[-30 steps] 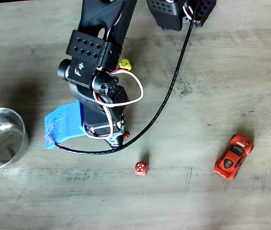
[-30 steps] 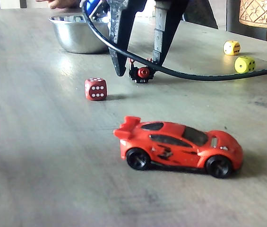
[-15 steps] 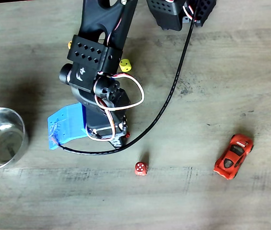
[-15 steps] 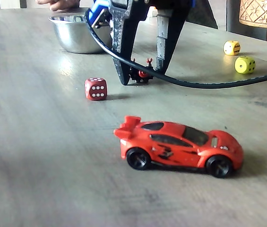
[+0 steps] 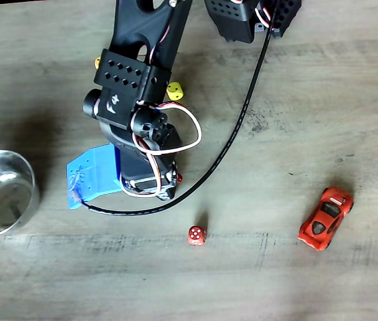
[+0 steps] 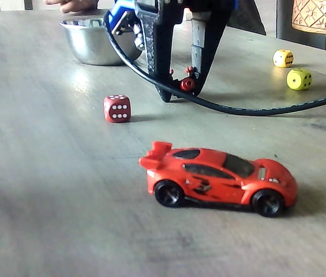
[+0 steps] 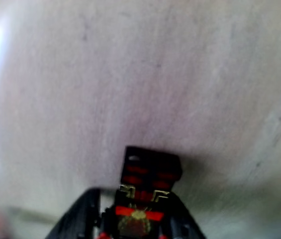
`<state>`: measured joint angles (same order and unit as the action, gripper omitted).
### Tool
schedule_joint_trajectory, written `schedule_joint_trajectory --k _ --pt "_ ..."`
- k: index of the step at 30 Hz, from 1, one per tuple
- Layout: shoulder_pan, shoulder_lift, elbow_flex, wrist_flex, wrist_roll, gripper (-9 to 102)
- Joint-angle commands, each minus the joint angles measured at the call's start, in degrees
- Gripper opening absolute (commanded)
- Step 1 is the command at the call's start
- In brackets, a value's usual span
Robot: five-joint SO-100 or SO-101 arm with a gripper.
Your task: Pick up the lego figure and place in bowl
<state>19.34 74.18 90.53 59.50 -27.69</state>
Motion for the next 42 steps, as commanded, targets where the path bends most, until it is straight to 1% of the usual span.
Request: schedule_joint_trajectory --k 1,9,18,25,31,38,42 --pt "0.44 0.35 -0.44 -0.53 -0.44 9" --pt "0.53 1.76 -1.49 -0.62 -0.44 9" --pt "0.88 11.51 -2.81 -0.70 -0.53 9" --pt "5.36 14.50 -6.68 -0.70 -1.41 9" --pt "8.70 14.50 -10.63 -0.70 -11.34 9" --pt "12.92 14.50 -10.99 -0.79 -27.33 9" --pt "15.21 13.80 -12.30 -3.60 -34.98 9"
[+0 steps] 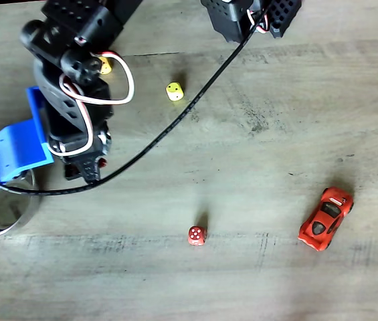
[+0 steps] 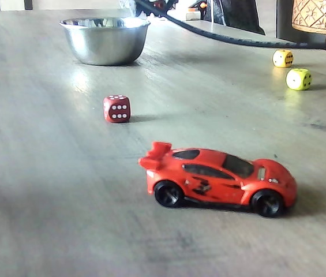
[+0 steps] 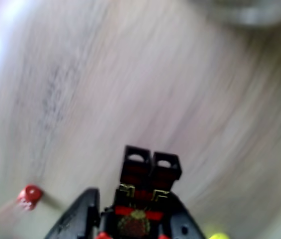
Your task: Pick up the lego figure and place in bowl
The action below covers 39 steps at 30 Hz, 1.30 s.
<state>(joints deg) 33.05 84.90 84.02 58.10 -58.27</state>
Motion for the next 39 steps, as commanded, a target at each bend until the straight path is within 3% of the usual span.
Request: schedule_joint_trajectory --k 1,23,39 --pt "1.93 2.90 -6.06 -3.43 -5.45 9" --pt "9.76 -6.06 -5.98 -33.31 -8.61 9" --pt "13.10 -8.17 -5.45 -37.27 -11.34 10"
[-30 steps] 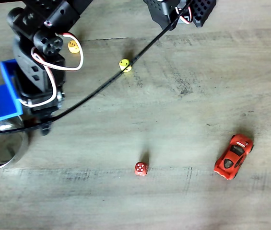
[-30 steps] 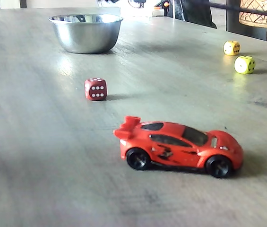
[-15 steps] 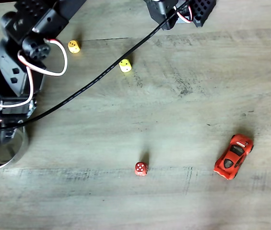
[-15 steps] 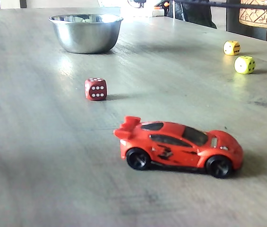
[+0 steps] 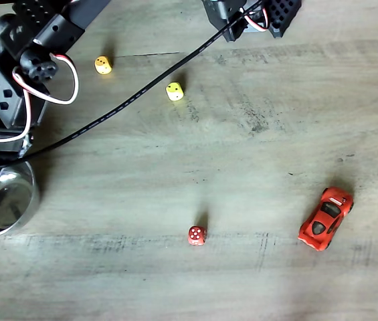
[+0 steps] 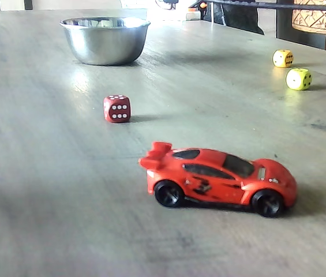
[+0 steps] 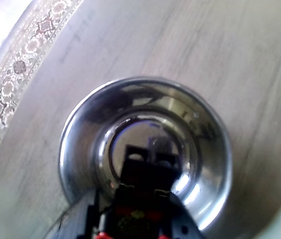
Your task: Pick up the lego figure and place in bowl
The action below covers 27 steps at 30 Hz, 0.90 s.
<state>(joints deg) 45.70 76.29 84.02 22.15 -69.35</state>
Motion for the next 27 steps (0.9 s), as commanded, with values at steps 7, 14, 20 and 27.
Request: schedule_joint_trajectory --k 7,14,20,27 --pt "0.44 0.44 -5.10 -1.32 -0.26 10" --pt "0.35 0.44 -5.10 -1.32 -0.35 10" --pt "0.26 0.44 -5.01 -0.79 -2.90 17" --pt "0.44 0.44 -5.01 -0.53 -6.33 28"
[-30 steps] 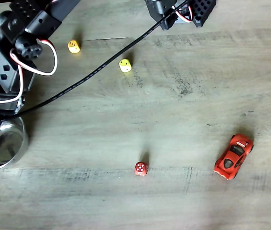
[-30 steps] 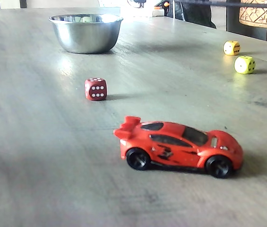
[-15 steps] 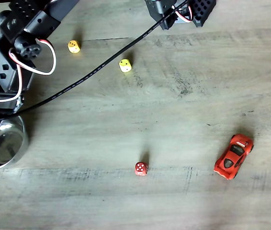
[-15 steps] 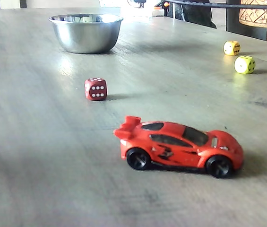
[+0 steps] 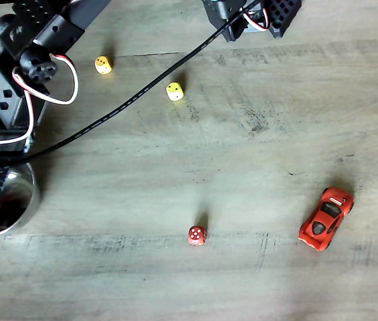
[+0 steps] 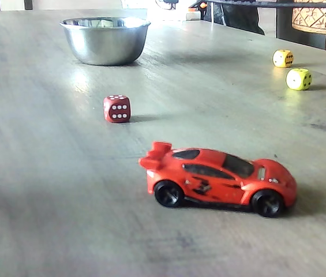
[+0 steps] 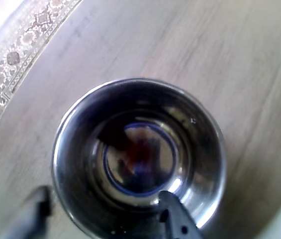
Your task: Pick up the lego figure and place in bowl
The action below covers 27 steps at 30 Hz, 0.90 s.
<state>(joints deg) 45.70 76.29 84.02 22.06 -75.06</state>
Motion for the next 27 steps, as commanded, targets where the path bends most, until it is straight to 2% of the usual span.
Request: schedule_joint_trajectory --k 1,15,27 --pt "0.44 0.44 -5.01 -0.44 -0.62 28" --pt "0.09 0.79 -5.01 -0.35 0.09 26" --pt "-0.35 1.41 -4.92 -0.35 0.18 2"
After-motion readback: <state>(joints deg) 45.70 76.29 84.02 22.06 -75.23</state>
